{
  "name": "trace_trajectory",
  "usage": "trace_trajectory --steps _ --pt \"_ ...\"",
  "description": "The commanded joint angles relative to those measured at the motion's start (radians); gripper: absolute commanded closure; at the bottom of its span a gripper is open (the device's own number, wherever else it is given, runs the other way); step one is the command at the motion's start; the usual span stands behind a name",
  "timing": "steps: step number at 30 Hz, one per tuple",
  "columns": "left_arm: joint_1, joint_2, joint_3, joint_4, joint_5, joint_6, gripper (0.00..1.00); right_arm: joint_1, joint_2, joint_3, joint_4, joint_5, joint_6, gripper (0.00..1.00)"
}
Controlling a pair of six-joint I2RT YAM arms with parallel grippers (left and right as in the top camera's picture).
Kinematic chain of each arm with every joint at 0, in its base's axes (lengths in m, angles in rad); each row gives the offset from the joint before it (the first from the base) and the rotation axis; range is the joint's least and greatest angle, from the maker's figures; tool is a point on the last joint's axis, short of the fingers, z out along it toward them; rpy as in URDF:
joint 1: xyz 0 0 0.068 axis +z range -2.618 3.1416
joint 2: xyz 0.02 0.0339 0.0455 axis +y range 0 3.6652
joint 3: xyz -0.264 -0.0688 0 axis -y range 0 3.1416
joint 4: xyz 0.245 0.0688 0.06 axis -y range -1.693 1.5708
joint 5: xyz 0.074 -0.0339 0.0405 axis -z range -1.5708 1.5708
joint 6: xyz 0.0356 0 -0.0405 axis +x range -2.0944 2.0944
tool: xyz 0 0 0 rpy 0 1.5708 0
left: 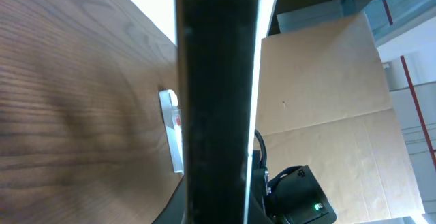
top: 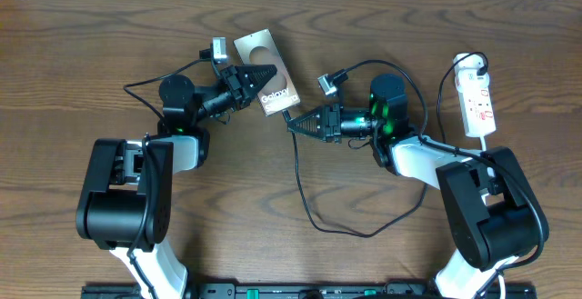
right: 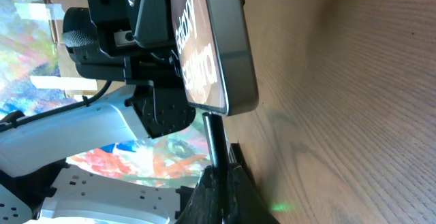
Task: Plug charger to phone and switch on socket
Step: 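Press the plug further into the port with the right gripper, then open the right gripper and pull it back from the phone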
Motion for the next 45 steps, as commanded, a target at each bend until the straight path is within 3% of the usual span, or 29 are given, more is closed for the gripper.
trace_trajectory --steps 1,18,19,20,21,24,31,34,37,41,45 --pt "-0.013 -0.004 0.004 0.016 0.103 0.005 0.93 0.002 0.010 0.003 0.008 0.093 0.006 0.99" --pt "-0.023 -0.004 -0.002 0.016 0.139 -0.040 0.92 0.002 0.010 0.003 0.008 0.126 -0.016 0.99" --pt "-0.023 -0.004 -0.002 0.016 0.134 -0.040 0.93 0.002 0.010 0.003 0.008 0.123 -0.016 0.91" --pt "-0.022 -0.004 -0.002 0.016 0.128 -0.040 0.93 0.002 0.010 0.003 0.009 0.116 -0.023 0.62" --pt "-0.018 -0.004 -0.002 0.016 0.120 -0.040 0.93 0.002 0.010 0.003 0.011 0.108 -0.030 0.25" --pt "0.001 -0.004 -0.002 0.016 0.102 -0.036 0.93 -0.007 0.010 0.003 0.045 0.059 -0.035 0.01" --pt "0.082 -0.004 -0.002 0.001 0.090 0.021 0.93 -0.056 -0.026 0.003 0.113 -0.037 -0.013 0.01" --pt "0.111 -0.004 -0.002 -0.144 0.078 0.118 0.93 -0.084 -0.075 0.003 0.112 -0.055 -0.051 0.01" --pt "0.108 -0.004 -0.002 -0.395 0.044 0.255 0.93 -0.108 -0.123 0.003 0.098 -0.062 -0.086 0.01" --pt "0.081 -0.004 -0.002 -0.578 -0.003 0.367 0.93 -0.130 -0.172 0.003 -0.068 -0.022 -0.190 0.01" --pt "0.050 -0.004 0.007 -0.667 -0.003 0.460 0.93 -0.141 -0.210 0.003 -0.438 0.174 -0.421 0.01"
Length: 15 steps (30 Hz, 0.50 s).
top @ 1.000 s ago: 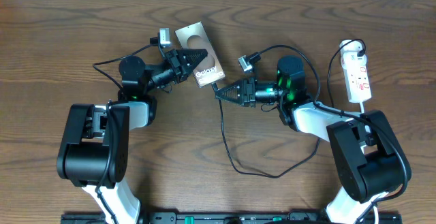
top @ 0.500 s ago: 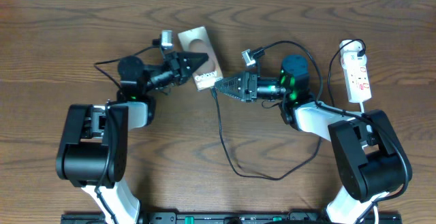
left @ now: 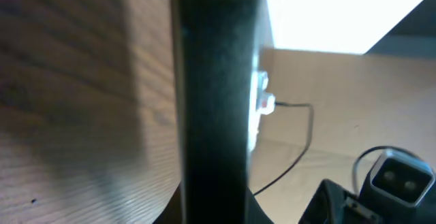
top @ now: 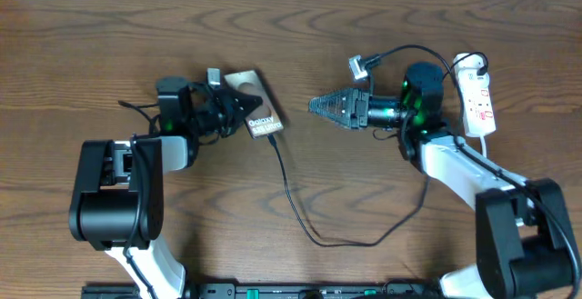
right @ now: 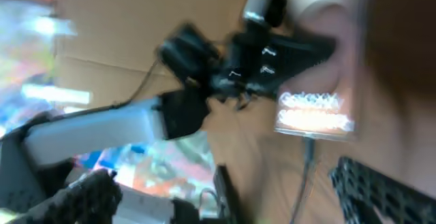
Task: Plug charger to phone and switch on socket
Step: 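Open the right gripper and pull it back from the phone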
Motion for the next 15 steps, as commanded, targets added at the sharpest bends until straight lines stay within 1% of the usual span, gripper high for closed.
trace_trajectory --steps 1,2,3,8,15 --pt "-0.032 -0.007 0.026 -0.068 -0.001 0.174 0.93 -0.013 -0.036 -0.002 -0.255 0.213 -0.272 0.01" --pt "-0.042 -0.007 0.037 -0.113 -0.003 0.210 0.93 -0.013 -0.048 0.000 -0.359 0.288 -0.328 0.01" --pt "-0.048 -0.007 0.046 -0.143 -0.010 0.236 0.93 -0.013 -0.060 0.000 -0.415 0.323 -0.360 0.01" --pt "-0.076 -0.006 0.091 -0.267 -0.072 0.308 0.93 -0.013 -0.125 0.000 -0.512 0.401 -0.397 0.01" --pt "-0.131 -0.005 0.170 -0.425 -0.219 0.349 0.93 -0.013 -0.257 0.001 -0.634 0.546 -0.467 0.01"
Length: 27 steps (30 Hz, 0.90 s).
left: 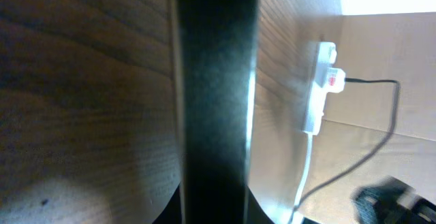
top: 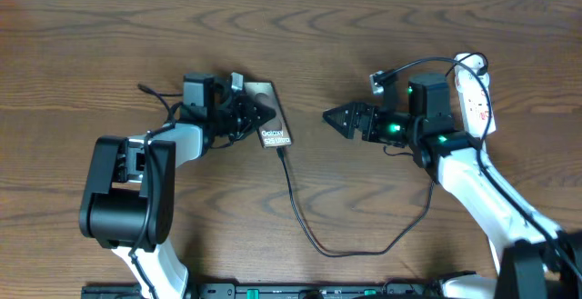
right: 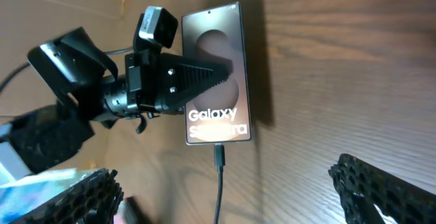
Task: Plug charger to phone and switch on socket
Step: 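Open the right gripper and pull it back from the phone, then lower the phone flat onto the table with the left gripper and release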
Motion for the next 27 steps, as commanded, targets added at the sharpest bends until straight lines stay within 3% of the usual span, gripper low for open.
trace_trajectory --steps 1,19,20,21,23,24,27 --pt "-0.037 -0.005 0.069 -0.060 -0.102 0.074 0.92 -0.003 -0.071 0.003 -0.059 0.125 -0.085 0.01" --pt "-0.073 0.124 0.178 -0.132 -0.076 0.107 0.92 -0.003 -0.139 0.003 -0.228 0.197 -0.149 0.01" --pt "-0.073 0.124 0.178 -0.135 -0.076 0.107 0.84 -0.003 -0.139 0.003 -0.230 0.198 -0.149 0.01" --pt "-0.073 0.124 0.178 -0.143 -0.076 0.107 0.53 -0.003 -0.139 0.003 -0.235 0.199 -0.153 0.01" --pt "-0.073 0.124 0.178 -0.155 -0.076 0.108 0.19 -0.003 -0.139 0.003 -0.240 0.199 -0.156 0.01" --pt "-0.072 0.124 0.178 -0.164 -0.079 0.108 0.10 -0.003 -0.139 0.003 -0.242 0.199 -0.156 0.01" --pt "-0.072 0.124 0.178 -0.237 -0.143 0.113 0.09 -0.003 -0.139 0.003 -0.244 0.199 -0.157 0.01"
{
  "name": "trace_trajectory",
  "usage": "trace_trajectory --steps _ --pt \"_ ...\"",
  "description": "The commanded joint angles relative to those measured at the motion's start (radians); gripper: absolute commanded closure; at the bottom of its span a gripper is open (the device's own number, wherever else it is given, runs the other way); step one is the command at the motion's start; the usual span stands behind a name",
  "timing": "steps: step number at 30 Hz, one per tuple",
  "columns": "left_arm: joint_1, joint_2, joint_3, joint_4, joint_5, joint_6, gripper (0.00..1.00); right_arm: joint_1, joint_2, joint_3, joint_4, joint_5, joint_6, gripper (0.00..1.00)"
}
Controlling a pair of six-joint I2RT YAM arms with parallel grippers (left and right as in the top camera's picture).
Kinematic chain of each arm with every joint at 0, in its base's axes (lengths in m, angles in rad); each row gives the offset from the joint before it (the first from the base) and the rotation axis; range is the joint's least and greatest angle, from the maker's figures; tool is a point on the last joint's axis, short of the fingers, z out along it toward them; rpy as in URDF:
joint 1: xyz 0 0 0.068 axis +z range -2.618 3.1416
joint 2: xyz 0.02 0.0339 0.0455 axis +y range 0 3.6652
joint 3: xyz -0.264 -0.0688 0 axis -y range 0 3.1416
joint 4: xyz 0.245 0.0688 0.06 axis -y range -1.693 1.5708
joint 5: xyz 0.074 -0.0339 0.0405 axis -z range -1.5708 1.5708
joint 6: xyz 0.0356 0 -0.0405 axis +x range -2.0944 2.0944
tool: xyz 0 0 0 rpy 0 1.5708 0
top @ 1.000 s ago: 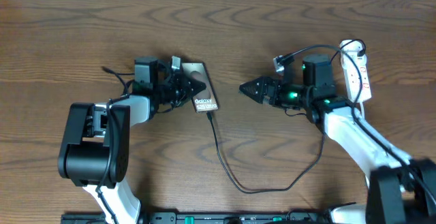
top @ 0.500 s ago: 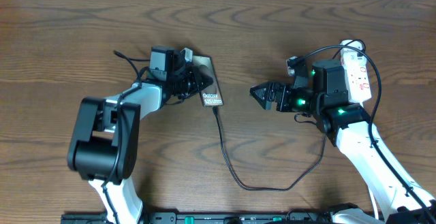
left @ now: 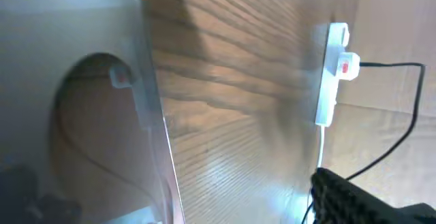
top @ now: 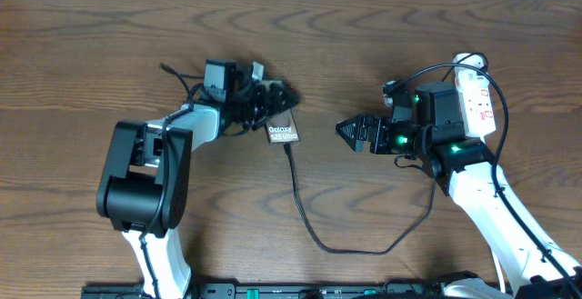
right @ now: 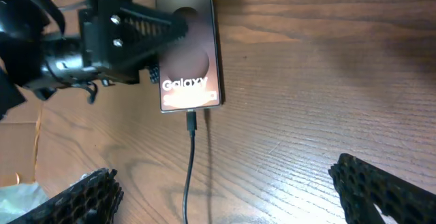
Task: Plug charger to phone and switch on socket
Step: 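Lower the phone flat onto the table with the left gripper and release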
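Note:
The phone (top: 285,130) lies on the table with its lit screen (right: 191,81) up. The black charger cable (top: 300,210) is plugged into its lower end (right: 191,120). My left gripper (top: 275,99) is open over the phone's top end. One of its fingers (left: 340,193) shows at the lower right, and the phone fills the left of that view. My right gripper (right: 225,183) stands open, well right of the phone (top: 350,132), with nothing in it. The white power strip (top: 476,99) with a red switch (left: 346,67) lies at the far right.
The cable loops down across the table's middle (top: 350,249) and climbs right toward the strip, passing under my right arm (top: 455,158). Cardboard (left: 402,20) stands beyond the table's far edge.
My left gripper, then shut on the phone's edge, is now open, and the phone lies flat a little farther right. My right gripper has drawn slightly right and lower.
My left gripper held the phone up while my right gripper was shut on the charger plug at its port. Then the plug sat in the phone and my right gripper was open, farther right. The phone came down to the table, still gripped; now it is released.

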Motion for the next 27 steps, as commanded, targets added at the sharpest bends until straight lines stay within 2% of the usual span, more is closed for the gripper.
trace_trajectory --steps 1,4,14,18,27 --pt "0.005 0.027 -0.016 -0.100 -0.134 0.037 0.09 -0.003 -0.016 0.003 -0.007 0.007 -0.024 0.01" --pt "0.006 0.024 -0.014 -0.201 -0.206 0.089 0.09 -0.003 -0.023 0.003 -0.023 0.009 -0.047 0.01" --pt "0.067 -0.051 0.094 -0.625 -0.602 0.187 0.09 -0.003 -0.127 0.005 -0.103 0.123 -0.066 0.01" --pt "0.119 -0.146 0.144 -0.717 -0.604 0.235 0.09 -0.003 -0.185 0.025 -0.182 0.225 -0.066 0.01" --pt "0.159 -0.548 0.155 -0.884 -0.604 0.428 0.09 -0.005 -0.253 0.130 -0.403 0.504 -0.067 0.01"
